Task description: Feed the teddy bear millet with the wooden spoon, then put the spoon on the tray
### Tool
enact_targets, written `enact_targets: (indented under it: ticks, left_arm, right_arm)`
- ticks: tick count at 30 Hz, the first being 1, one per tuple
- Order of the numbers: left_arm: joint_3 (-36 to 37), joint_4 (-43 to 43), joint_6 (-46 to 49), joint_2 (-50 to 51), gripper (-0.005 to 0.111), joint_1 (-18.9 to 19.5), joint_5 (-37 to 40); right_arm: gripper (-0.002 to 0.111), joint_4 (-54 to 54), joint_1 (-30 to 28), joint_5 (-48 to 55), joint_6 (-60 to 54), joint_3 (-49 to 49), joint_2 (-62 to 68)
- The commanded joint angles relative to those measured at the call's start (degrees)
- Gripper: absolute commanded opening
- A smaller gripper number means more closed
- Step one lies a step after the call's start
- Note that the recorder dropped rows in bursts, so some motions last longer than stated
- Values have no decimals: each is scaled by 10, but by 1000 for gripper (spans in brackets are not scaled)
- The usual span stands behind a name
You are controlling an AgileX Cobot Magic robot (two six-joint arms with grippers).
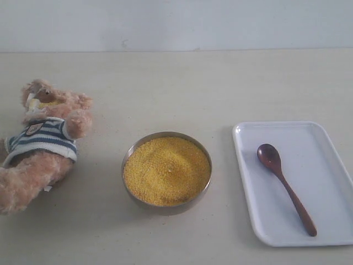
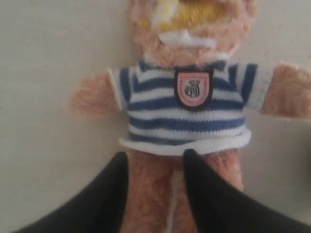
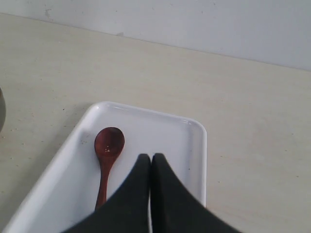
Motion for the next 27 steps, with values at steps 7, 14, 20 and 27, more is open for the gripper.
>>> enact_targets:
  ticks: [7,14,20,27]
  left_arm:
    - [0,-245,289,186,109,-4,-43]
    - [13,-224,287,227,109,-4,-81]
    - [-5,-224,287,198,109,-3,-77]
    - [-8,-164,232,182,109,-3,-52]
  right_arm:
    - [0,1,-2,-6,-2,0,-2]
    - [0,1,-2,-6,-2,0,-2]
    - [0,1,-2,-6,-2,0,-2]
    - [0,1,-2,-6,-2,0,-2]
